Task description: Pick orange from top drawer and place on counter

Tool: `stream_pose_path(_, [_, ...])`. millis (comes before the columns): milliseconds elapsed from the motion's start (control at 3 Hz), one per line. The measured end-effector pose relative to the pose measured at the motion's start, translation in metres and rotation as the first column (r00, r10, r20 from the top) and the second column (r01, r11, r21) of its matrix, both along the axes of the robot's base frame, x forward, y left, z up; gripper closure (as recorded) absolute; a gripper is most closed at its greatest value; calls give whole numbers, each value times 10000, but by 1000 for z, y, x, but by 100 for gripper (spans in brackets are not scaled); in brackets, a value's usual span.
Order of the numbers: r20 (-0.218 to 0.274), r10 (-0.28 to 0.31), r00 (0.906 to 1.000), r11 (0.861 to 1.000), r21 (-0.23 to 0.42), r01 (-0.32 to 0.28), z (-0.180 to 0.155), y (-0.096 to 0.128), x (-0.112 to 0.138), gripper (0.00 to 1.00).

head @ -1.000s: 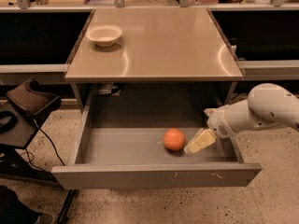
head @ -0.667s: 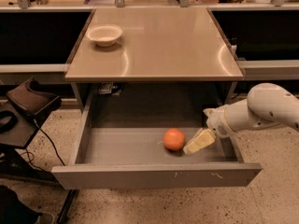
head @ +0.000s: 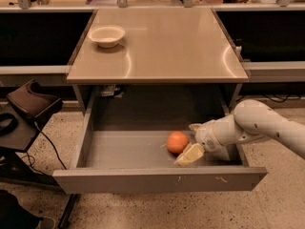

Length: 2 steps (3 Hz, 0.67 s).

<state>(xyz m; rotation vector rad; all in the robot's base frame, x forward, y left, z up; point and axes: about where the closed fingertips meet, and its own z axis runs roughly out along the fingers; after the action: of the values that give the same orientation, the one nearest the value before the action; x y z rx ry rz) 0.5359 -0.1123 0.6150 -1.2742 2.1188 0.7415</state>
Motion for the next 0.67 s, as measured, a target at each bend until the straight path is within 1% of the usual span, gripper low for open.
stream_pose_path(333, [2, -1, 10000, 10000, 6, 1, 0, 0, 0, 0])
stream_pose_path(667, [158, -104, 9998, 9986, 518, 95, 1, 16, 12, 0])
